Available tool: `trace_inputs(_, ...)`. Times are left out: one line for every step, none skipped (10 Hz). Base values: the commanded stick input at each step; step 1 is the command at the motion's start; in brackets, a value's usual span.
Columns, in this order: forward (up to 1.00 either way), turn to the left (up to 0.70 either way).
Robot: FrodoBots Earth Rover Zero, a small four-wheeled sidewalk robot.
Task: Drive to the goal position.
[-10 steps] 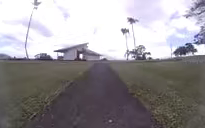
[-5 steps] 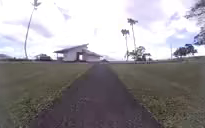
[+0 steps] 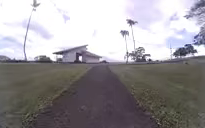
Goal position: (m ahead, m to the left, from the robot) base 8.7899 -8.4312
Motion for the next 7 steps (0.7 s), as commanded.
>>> trace_inputs(0.5,0.0)
trace_inputs(0.5,0.0)
trace_inputs(0.5,0.0)
trace_inputs(0.5,0.0)
trace_inputs(0.5,0.0)
trace_inputs(0.5,0.0)
trace_inputs(0.5,0.0)
